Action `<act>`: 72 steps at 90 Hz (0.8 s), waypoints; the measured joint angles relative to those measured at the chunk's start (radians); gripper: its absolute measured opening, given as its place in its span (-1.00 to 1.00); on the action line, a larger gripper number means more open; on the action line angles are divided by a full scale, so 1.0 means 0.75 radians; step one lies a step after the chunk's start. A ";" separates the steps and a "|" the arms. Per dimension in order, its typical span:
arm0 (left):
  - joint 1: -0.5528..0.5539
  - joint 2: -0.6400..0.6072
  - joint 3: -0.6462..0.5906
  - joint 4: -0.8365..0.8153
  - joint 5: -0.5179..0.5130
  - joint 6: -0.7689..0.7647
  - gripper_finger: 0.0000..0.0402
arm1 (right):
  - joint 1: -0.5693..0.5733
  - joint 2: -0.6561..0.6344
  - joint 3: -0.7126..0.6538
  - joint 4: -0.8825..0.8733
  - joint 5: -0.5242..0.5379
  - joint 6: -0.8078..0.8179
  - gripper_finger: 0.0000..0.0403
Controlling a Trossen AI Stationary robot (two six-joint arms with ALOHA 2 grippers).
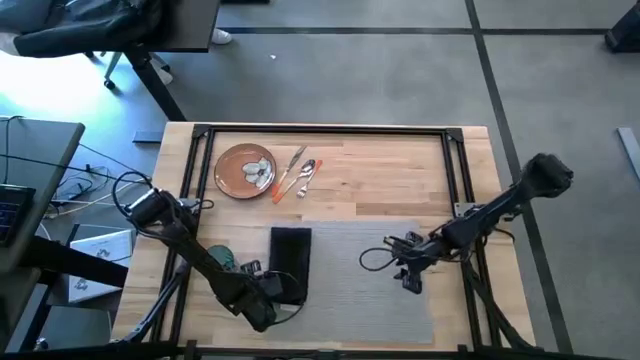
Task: Set table place
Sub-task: Adjust the black napkin, then put the orange fork on the black napkin
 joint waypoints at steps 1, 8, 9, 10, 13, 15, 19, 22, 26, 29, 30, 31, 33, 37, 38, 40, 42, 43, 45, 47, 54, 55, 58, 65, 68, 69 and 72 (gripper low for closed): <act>0.000 0.001 0.007 -0.009 0.000 0.000 -0.35 | -0.004 -0.007 0.000 0.000 0.002 -0.005 -0.04; 0.003 0.002 0.059 -0.084 -0.001 0.001 -0.35 | -0.032 -0.055 0.000 -0.004 0.007 -0.046 -0.04; 0.004 0.002 0.069 -0.095 -0.001 0.001 -0.35 | -0.037 -0.063 0.000 -0.004 0.008 -0.053 -0.04; 0.006 0.001 0.079 -0.106 -0.001 0.001 -0.35 | -0.041 -0.070 0.000 -0.005 0.008 -0.059 -0.04; 0.009 0.000 0.107 -0.136 0.002 0.001 -0.35 | -0.053 -0.086 0.001 -0.006 0.014 -0.072 -0.04; 0.011 -0.001 0.127 -0.162 0.008 0.000 -0.35 | -0.061 -0.095 0.002 -0.006 0.018 -0.081 -0.04; 0.020 -0.002 0.160 -0.214 0.037 0.000 -0.35 | -0.073 -0.108 0.002 -0.011 0.025 -0.096 -0.04; 0.026 -0.002 0.186 -0.255 0.055 0.001 -0.35 | -0.079 -0.113 0.002 -0.017 0.030 -0.102 -0.04; 0.031 -0.002 0.224 -0.300 0.068 0.012 -0.35 | -0.086 -0.115 0.002 -0.021 0.034 -0.112 -0.04; 0.036 -0.003 0.253 -0.336 0.073 0.017 -0.35 | -0.088 -0.115 0.002 -0.022 0.039 -0.119 -0.04; 0.036 -0.003 0.263 -0.352 0.073 0.019 -0.35 | -0.089 -0.115 0.002 -0.022 0.040 -0.121 -0.04; 0.036 -0.004 0.273 -0.368 0.073 0.022 -0.35 | -0.089 -0.115 0.002 -0.022 0.041 -0.121 -0.04; 0.037 -0.005 0.291 -0.399 0.072 0.025 -0.35 | -0.089 -0.115 0.002 -0.023 0.048 -0.121 -0.04; 0.039 -0.005 0.326 -0.449 0.063 0.025 -0.35 | -0.089 -0.115 0.002 -0.034 0.063 -0.121 -0.04; 0.041 -0.005 0.334 -0.458 0.059 0.025 -0.35 | -0.089 -0.115 0.002 -0.036 0.067 -0.121 -0.04; 0.045 -0.005 0.351 -0.474 0.044 0.025 -0.35 | -0.089 -0.115 0.002 -0.037 0.080 -0.120 -0.04; 0.049 -0.007 0.369 -0.491 0.025 0.027 -0.35 | -0.089 -0.115 0.002 -0.037 0.095 -0.121 -0.04; 0.052 -0.010 0.378 -0.499 0.013 0.030 -0.35 | -0.089 -0.115 0.002 -0.037 0.103 -0.121 -0.04; 0.059 -0.015 0.394 -0.512 -0.014 0.037 -0.35 | -0.088 -0.115 0.002 -0.036 0.120 -0.121 -0.04; 0.069 -0.022 0.409 -0.521 -0.044 0.042 -0.35 | -0.087 -0.115 0.002 -0.034 0.138 -0.121 -0.04; 0.111 -0.063 0.452 -0.510 -0.144 0.086 -0.35 | -0.087 -0.112 0.002 -0.029 0.196 -0.121 -0.04; 0.118 -0.068 0.457 -0.508 -0.155 0.090 -0.35 | -0.087 -0.111 0.002 -0.029 0.203 -0.120 -0.04; 0.138 -0.086 0.466 -0.506 -0.186 0.112 -0.35 | -0.087 -0.106 0.002 -0.029 0.221 -0.120 -0.04; 0.200 -0.130 0.474 -0.505 -0.304 0.129 -0.34 | -0.086 -0.104 0.001 -0.029 0.268 -0.121 -0.04; 0.234 -0.152 0.474 -0.505 -0.353 0.130 -0.33 | -0.085 -0.105 0.001 -0.024 0.297 -0.124 -0.04; 0.248 -0.159 0.475 -0.505 -0.367 0.130 -0.33 | -0.085 -0.105 0.001 -0.024 0.309 -0.125 -0.04; 0.292 -0.182 0.477 -0.505 -0.402 0.131 -0.31 | -0.084 -0.105 0.001 -0.028 0.343 -0.127 -0.04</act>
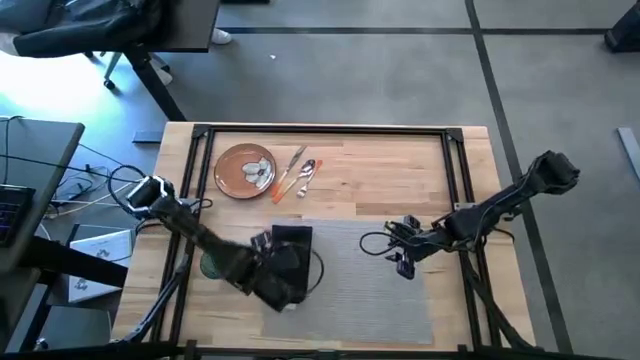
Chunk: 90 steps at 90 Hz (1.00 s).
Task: Set table place
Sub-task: Put the orange fork on the black napkin
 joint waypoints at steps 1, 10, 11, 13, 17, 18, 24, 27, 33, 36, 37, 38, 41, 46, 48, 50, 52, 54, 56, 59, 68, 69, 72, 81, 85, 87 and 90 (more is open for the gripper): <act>0.018 -0.005 0.000 0.001 -0.009 0.002 -0.30 | 0.001 0.000 0.000 -0.001 0.009 -0.003 -0.04; 0.196 -0.019 0.001 0.009 -0.031 0.056 -0.21 | 0.001 0.006 0.000 0.014 0.100 -0.026 -0.04; 0.217 -0.018 0.000 0.009 -0.029 0.064 -0.20 | 0.001 0.008 0.000 0.017 0.112 -0.028 -0.04; 0.260 -0.015 -0.001 0.009 -0.019 0.084 -0.17 | 0.001 0.012 0.000 0.021 0.137 -0.029 -0.04; 0.347 -0.005 -0.002 0.018 0.006 0.130 -0.12 | 0.001 0.025 0.000 0.025 0.185 -0.033 -0.04; 0.372 -0.002 -0.001 0.024 0.014 0.142 -0.11 | 0.001 0.029 0.000 0.028 0.195 -0.033 -0.04; 0.504 0.019 0.000 0.076 0.075 0.220 -0.06 | 0.001 0.064 0.000 0.043 0.246 -0.033 -0.04; 0.569 0.037 0.000 0.110 0.103 0.261 -0.05 | 0.001 0.086 0.000 0.047 0.267 -0.033 -0.04; 0.692 0.080 0.000 0.188 0.162 0.349 -0.04 | 0.001 0.131 0.000 0.068 0.314 -0.034 -0.04; 0.746 0.103 0.000 0.230 0.199 0.390 -0.04 | 0.001 0.157 0.000 0.079 0.326 -0.043 -0.04; 0.763 0.109 0.000 0.243 0.214 0.402 -0.04 | 0.001 0.166 0.000 0.084 0.334 -0.047 -0.04; 0.780 0.116 0.000 0.256 0.228 0.412 -0.05 | 0.001 0.176 0.000 0.088 0.341 -0.051 -0.04; 0.829 0.141 0.000 0.292 0.269 0.442 -0.06 | 0.001 0.202 0.000 0.102 0.348 -0.071 -0.04; 0.903 0.185 0.000 0.346 0.323 0.488 -0.07 | -0.010 0.239 0.000 0.130 0.340 -0.113 -0.04; 0.931 0.204 0.000 0.360 0.339 0.503 -0.08 | -0.012 0.251 0.001 0.140 0.331 -0.116 -0.04; 0.957 0.225 0.000 0.370 0.347 0.512 -0.08 | -0.015 0.264 0.001 0.145 0.319 -0.118 -0.04; 0.981 0.244 0.000 0.375 0.354 0.518 -0.09 | -0.018 0.278 0.001 0.148 0.306 -0.118 -0.04; 1.004 0.261 0.000 0.377 0.361 0.522 -0.09 | -0.019 0.291 0.001 0.150 0.295 -0.115 -0.04; 1.026 0.279 0.000 0.380 0.367 0.524 -0.09 | -0.019 0.303 0.001 0.153 0.280 -0.110 -0.04; 1.054 0.302 0.000 0.387 0.368 0.527 -0.09 | -0.019 0.319 0.001 0.157 0.263 -0.101 -0.04; 1.119 0.357 0.000 0.391 0.401 0.537 -0.09 | -0.006 0.365 0.001 0.162 0.230 -0.049 -0.04; 1.125 0.363 0.000 0.392 0.412 0.538 -0.09 | -0.003 0.370 0.001 0.162 0.228 -0.044 -0.04; 1.135 0.379 0.000 0.400 0.440 0.546 -0.09 | 0.006 0.386 0.001 0.166 0.227 -0.026 -0.04; 1.148 0.416 0.000 0.407 0.508 0.569 -0.09 | 0.029 0.424 0.002 0.176 0.238 0.007 -0.04; 1.148 0.426 0.000 0.412 0.519 0.571 -0.09 | 0.038 0.439 0.004 0.182 0.244 0.010 -0.04; 1.148 0.431 0.000 0.412 0.519 0.572 -0.09 | 0.041 0.446 0.004 0.189 0.249 0.012 -0.04; 1.148 0.438 0.000 0.415 0.519 0.578 -0.09 | 0.046 0.456 0.005 0.195 0.256 0.013 -0.04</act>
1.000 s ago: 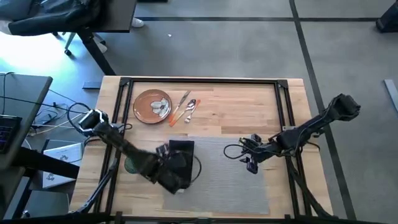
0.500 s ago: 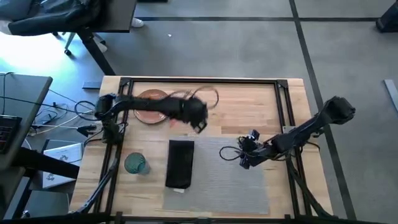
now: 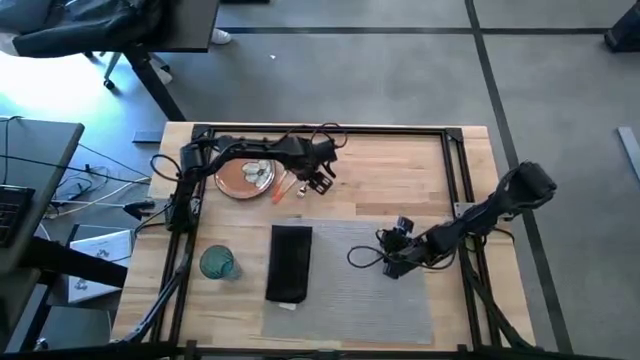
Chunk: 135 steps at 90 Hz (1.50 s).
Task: Set table place
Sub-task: Put the orange fork on the black napkin
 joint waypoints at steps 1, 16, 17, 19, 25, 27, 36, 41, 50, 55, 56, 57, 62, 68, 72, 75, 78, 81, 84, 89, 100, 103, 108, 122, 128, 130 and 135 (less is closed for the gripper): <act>0.000 0.001 0.000 0.001 0.001 0.003 -0.09 | 0.001 0.002 0.000 0.002 0.002 0.000 -0.04; -0.001 0.006 0.000 0.006 -0.011 0.013 -0.10 | 0.009 0.011 0.001 0.008 0.024 0.017 -0.04; 0.001 0.006 0.000 0.006 -0.011 0.013 -0.10 | 0.009 0.011 0.001 0.008 0.025 0.017 -0.04; 0.003 0.006 0.000 0.006 -0.011 0.013 -0.10 | 0.010 0.011 0.001 0.008 0.028 0.016 -0.04; 0.012 0.006 0.000 0.005 -0.011 0.013 -0.10 | 0.010 0.012 0.000 0.009 0.037 0.016 -0.04; 0.016 0.006 0.000 0.006 -0.010 0.013 -0.10 | 0.010 0.012 0.000 0.009 0.043 0.016 -0.04; 0.023 0.019 -0.003 0.028 -0.003 0.013 -0.13 | 0.011 0.013 -0.001 0.010 0.046 0.016 -0.04; 0.026 0.039 -0.006 0.020 0.001 0.013 -0.16 | 0.010 0.013 -0.001 0.010 0.047 0.016 -0.04; 0.025 0.068 -0.005 0.045 0.035 0.014 -0.23 | 0.010 0.013 -0.002 0.009 0.048 0.016 -0.04; 0.025 0.081 -0.001 0.048 0.045 0.029 -0.28 | 0.010 0.013 -0.002 0.008 0.051 0.015 -0.04; 0.025 0.084 -0.001 0.048 0.045 0.033 -0.29 | 0.010 0.013 -0.002 0.008 0.051 0.015 -0.04; 0.025 0.087 -0.001 0.048 0.045 0.038 -0.30 | 0.010 0.013 -0.002 0.008 0.051 0.016 -0.04; 0.025 0.095 0.001 0.049 0.047 0.062 -0.38 | 0.010 0.014 -0.002 0.008 0.051 0.016 -0.04; 0.022 0.095 0.001 0.048 0.047 0.070 -0.50 | 0.010 0.014 -0.002 0.007 0.052 0.015 -0.04; 0.020 0.095 0.000 0.049 0.046 0.071 -0.60 | 0.010 0.014 -0.002 0.007 0.052 0.015 -0.04; 0.020 0.091 -0.001 0.048 0.048 0.077 -0.68 | 0.010 0.014 -0.002 0.007 0.052 0.015 -0.04; 0.020 0.089 -0.001 0.050 0.051 0.096 -0.76 | 0.010 0.014 -0.002 0.006 0.052 0.015 -0.04; 0.019 0.089 0.000 0.050 0.055 0.113 -0.83 | 0.010 0.014 -0.002 0.006 0.052 0.015 -0.04; 0.016 0.089 0.004 0.045 0.057 0.130 -0.91 | 0.010 0.014 -0.002 0.006 0.052 0.015 -0.04; 0.009 0.092 0.015 0.030 0.054 0.152 -0.97 | 0.010 0.014 -0.002 0.006 0.051 0.015 -0.04; -0.019 0.099 0.056 -0.009 0.035 0.206 -0.97 | 0.009 0.014 -0.003 0.006 0.046 0.015 -0.04; -0.033 0.101 0.078 -0.035 0.027 0.225 -0.98 | 0.009 0.014 -0.003 0.006 0.044 0.015 -0.04; -0.064 0.097 0.114 -0.104 0.028 0.254 -0.99 | 0.009 0.014 -0.003 0.005 0.036 0.015 -0.04; -0.186 0.008 0.240 -0.306 0.020 0.381 -0.99 | 0.019 -0.004 -0.003 0.006 -0.043 -0.005 -0.04; -0.255 -0.037 0.264 -0.363 0.008 0.461 -1.00 | 0.048 -0.028 -0.003 0.004 -0.090 0.001 -0.04; -0.282 -0.052 0.265 -0.378 0.007 0.495 -1.00 | 0.057 -0.038 -0.003 0.000 -0.098 0.004 -0.04; -0.354 -0.097 0.269 -0.430 0.009 0.574 -1.00 | 0.083 -0.064 -0.006 -0.011 -0.120 0.013 -0.04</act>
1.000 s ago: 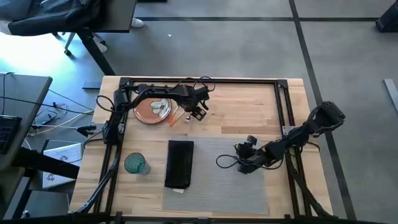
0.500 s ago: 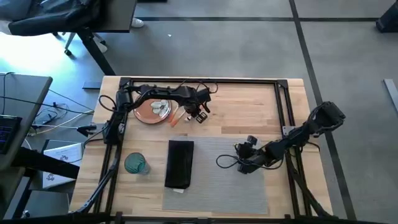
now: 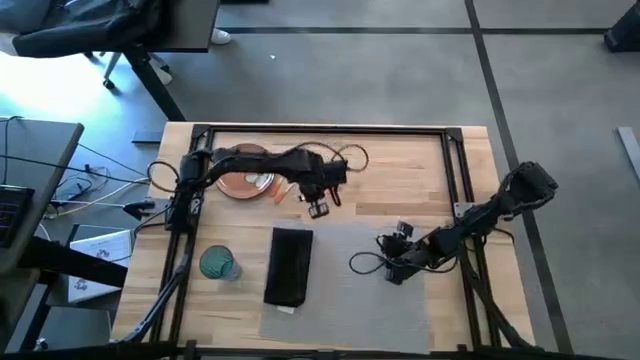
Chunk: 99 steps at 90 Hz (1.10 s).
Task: Set table place
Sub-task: Put the orange fork on the black napkin
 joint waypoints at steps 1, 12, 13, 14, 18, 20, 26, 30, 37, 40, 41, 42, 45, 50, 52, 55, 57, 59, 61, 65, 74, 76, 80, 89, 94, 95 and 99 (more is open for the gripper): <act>-0.015 -0.009 0.000 -0.012 0.002 0.015 -1.00 | 0.006 -0.004 0.000 -0.001 -0.005 0.003 -0.04; -0.169 -0.103 0.005 -0.151 -0.001 0.212 -1.00 | 0.081 -0.049 -0.001 0.001 -0.006 0.050 -0.04; -0.182 -0.109 0.005 -0.165 -0.003 0.230 -1.00 | 0.088 -0.052 -0.001 0.000 -0.005 0.054 -0.04; -0.195 -0.115 0.005 -0.179 -0.005 0.248 -1.00 | 0.095 -0.054 -0.001 0.000 -0.004 0.059 -0.04; -0.245 -0.128 0.005 -0.227 -0.012 0.307 -1.00 | 0.119 -0.059 -0.001 0.005 0.000 0.073 -0.04; -0.269 -0.132 0.005 -0.247 -0.011 0.332 -1.00 | 0.129 -0.060 -0.001 0.006 0.002 0.079 -0.04; -0.339 -0.145 0.004 -0.291 -0.002 0.388 -1.00 | 0.156 -0.060 -0.001 0.005 0.006 0.103 -0.04; -0.381 -0.150 0.004 -0.300 0.013 0.426 -1.00 | 0.169 -0.060 -0.001 0.005 0.012 0.109 -0.04; -0.465 -0.146 0.004 -0.294 0.014 0.510 -1.00 | 0.182 -0.061 0.000 0.007 0.015 0.142 -0.04; -0.500 -0.137 0.004 -0.284 0.009 0.566 -1.00 | 0.185 -0.061 0.000 0.008 0.016 0.162 -0.04; -0.513 -0.134 0.004 -0.280 0.003 0.591 -1.00 | 0.185 -0.062 0.000 0.009 0.016 0.168 -0.04; -0.526 -0.132 0.004 -0.276 -0.004 0.616 -1.00 | 0.186 -0.062 0.001 0.009 0.017 0.172 -0.04; -0.566 -0.129 0.004 -0.264 -0.041 0.692 -1.00 | 0.186 -0.062 0.001 0.012 0.018 0.182 -0.04; -0.624 -0.125 0.002 -0.248 -0.109 0.824 -1.00 | 0.186 -0.062 0.001 0.016 0.018 0.198 -0.04; -0.644 -0.124 0.001 -0.241 -0.130 0.882 -1.00 | 0.186 -0.062 0.001 0.016 0.017 0.203 -0.04; -0.672 -0.124 -0.004 -0.233 -0.150 0.963 -1.00 | 0.186 -0.062 0.001 0.016 0.015 0.210 -0.04; -0.688 -0.124 -0.008 -0.229 -0.155 1.010 -1.00 | 0.186 -0.062 0.001 0.016 0.011 0.213 -0.04; -0.701 -0.123 -0.011 -0.226 -0.157 1.050 -1.00 | 0.186 -0.062 0.001 0.017 0.005 0.216 -0.04; -0.712 -0.121 -0.013 -0.221 -0.156 1.086 -1.00 | 0.186 -0.062 0.001 0.020 -0.003 0.216 -0.04; -0.726 -0.118 -0.024 -0.202 -0.145 1.147 -1.00 | 0.186 -0.062 0.001 0.029 -0.016 0.210 -0.04; -0.747 -0.117 -0.081 -0.157 -0.105 1.262 -1.00 | 0.187 -0.063 0.003 0.045 -0.069 0.201 -0.04; -0.751 -0.117 -0.099 -0.134 -0.096 1.291 -1.00 | 0.187 -0.063 0.003 0.050 -0.081 0.201 -0.04; -0.755 -0.114 -0.136 -0.083 -0.087 1.355 -1.00 | 0.187 -0.063 0.003 0.056 -0.097 0.200 -0.04; -0.757 -0.114 -0.234 0.026 -0.088 1.528 -1.00 | 0.187 -0.063 0.003 0.080 -0.109 0.180 -0.04; -0.748 -0.106 -0.286 0.090 -0.090 1.616 -1.00 | 0.187 -0.063 0.003 0.094 -0.110 0.176 -0.04; -0.745 -0.103 -0.294 0.100 -0.090 1.629 -1.00 | 0.187 -0.063 0.003 0.096 -0.110 0.176 -0.04; -0.735 -0.097 -0.329 0.127 -0.095 1.665 -1.00 | 0.187 -0.063 0.003 0.105 -0.109 0.183 -0.04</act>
